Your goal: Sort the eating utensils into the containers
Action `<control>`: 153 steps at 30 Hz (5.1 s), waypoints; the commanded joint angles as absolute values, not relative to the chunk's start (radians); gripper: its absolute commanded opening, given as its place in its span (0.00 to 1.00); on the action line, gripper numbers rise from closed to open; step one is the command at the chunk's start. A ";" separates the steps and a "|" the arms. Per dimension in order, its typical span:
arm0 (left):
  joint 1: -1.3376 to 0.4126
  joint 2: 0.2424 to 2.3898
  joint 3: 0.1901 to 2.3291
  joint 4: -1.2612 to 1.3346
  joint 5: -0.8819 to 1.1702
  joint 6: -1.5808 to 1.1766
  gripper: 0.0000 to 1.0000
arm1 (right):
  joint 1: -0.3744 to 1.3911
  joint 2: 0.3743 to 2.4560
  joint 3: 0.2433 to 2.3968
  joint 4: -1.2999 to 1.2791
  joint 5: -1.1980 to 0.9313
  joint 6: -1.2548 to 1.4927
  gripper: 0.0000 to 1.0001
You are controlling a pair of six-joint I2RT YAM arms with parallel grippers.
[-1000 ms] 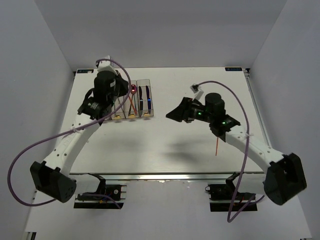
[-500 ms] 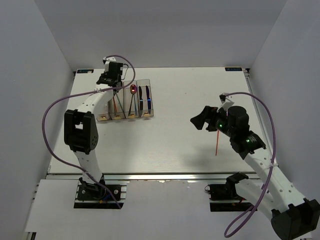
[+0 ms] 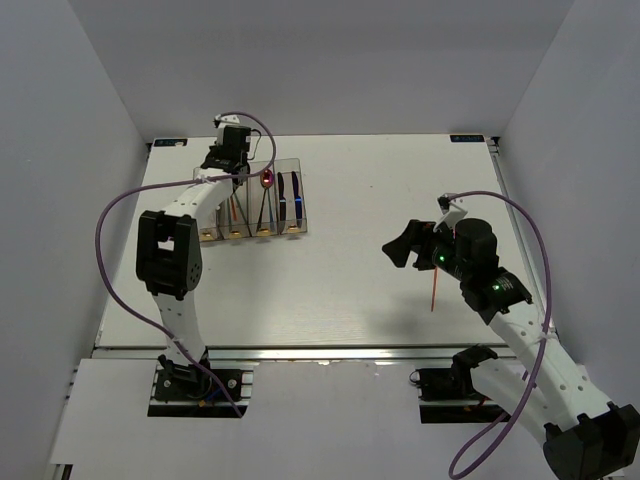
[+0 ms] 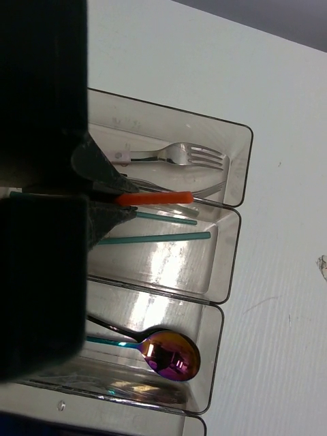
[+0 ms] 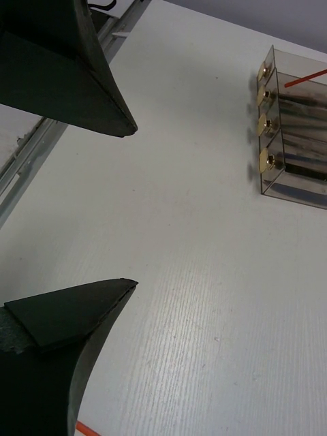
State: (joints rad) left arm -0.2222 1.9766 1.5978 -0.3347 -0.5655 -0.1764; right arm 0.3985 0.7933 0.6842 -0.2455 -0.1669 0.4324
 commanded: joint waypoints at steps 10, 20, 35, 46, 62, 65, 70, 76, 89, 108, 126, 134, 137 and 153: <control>-0.216 1.918 1.577 -0.327 -0.508 -0.199 0.69 | 0.393 0.920 0.707 -0.353 0.067 0.437 0.89; -0.224 1.550 1.544 -0.505 -0.339 -0.316 0.75 | 0.281 1.256 0.745 -0.399 0.244 0.400 0.86; -0.225 0.986 0.885 -0.391 -0.106 -0.371 0.81 | 0.172 1.512 0.787 -0.382 0.181 0.333 0.33; -0.225 1.002 0.882 -0.329 0.165 -0.487 0.82 | 0.176 1.471 0.712 -0.254 -0.120 0.325 0.00; -0.463 1.121 0.802 0.249 0.465 -0.887 0.82 | 0.474 1.132 0.627 0.525 -0.736 0.831 0.00; -0.475 1.130 0.798 0.284 0.469 -0.905 0.80 | 0.543 1.147 0.689 0.531 -0.733 0.853 0.00; -0.508 1.163 0.821 0.282 0.471 -0.902 0.69 | 0.598 1.180 0.750 0.528 -0.700 0.865 0.00; -0.538 1.187 0.822 0.320 0.483 -0.925 0.68 | 0.641 1.252 0.814 0.492 -0.652 0.859 0.00; -0.543 1.213 1.082 -0.208 0.056 -0.587 0.00 | 0.632 1.174 0.815 0.295 -0.422 0.743 0.89; -0.199 1.796 1.560 -0.155 -0.502 -0.027 0.00 | 0.555 0.752 0.795 -0.261 -0.163 0.348 0.89; -0.196 1.902 1.552 -0.135 -0.443 -0.071 0.16 | 0.555 0.770 0.764 -0.239 -0.192 0.330 0.89; -0.196 1.873 1.528 -0.179 -0.397 -0.113 0.55 | 0.555 0.765 0.773 -0.252 -0.169 0.325 0.89; -0.198 1.850 1.537 -0.221 -0.405 -0.118 0.65 | 0.555 0.764 0.784 -0.258 -0.163 0.324 0.89; -0.196 1.174 1.220 -0.575 -0.436 -0.382 0.98 | 0.555 0.761 1.026 -0.595 0.441 0.272 0.89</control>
State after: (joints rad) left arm -0.1986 1.3079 1.3529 -0.4614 -0.4294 -0.3023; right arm 0.5575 0.7876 0.9497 -0.5041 0.2455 0.3080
